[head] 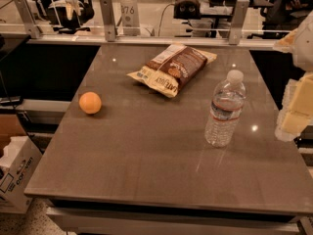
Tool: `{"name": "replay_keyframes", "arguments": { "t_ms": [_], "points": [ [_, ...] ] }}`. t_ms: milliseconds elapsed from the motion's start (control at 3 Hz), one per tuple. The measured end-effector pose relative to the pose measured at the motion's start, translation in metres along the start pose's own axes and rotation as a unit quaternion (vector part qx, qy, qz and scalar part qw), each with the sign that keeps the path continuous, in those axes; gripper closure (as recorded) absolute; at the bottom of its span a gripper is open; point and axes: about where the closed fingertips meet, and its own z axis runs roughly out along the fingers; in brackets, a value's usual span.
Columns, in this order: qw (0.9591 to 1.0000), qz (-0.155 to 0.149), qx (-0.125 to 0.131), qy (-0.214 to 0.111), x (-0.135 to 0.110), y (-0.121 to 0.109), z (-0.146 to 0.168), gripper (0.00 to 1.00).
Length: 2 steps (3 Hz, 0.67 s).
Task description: Move water bottle near brown chip bag
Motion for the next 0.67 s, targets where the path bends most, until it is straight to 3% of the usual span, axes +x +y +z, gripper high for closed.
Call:
{"name": "replay_keyframes", "arguments": {
  "t_ms": [667],
  "points": [
    [0.9999,0.004,0.001,-0.010,-0.0016,-0.0014,0.0009,0.00]
  ]
}}
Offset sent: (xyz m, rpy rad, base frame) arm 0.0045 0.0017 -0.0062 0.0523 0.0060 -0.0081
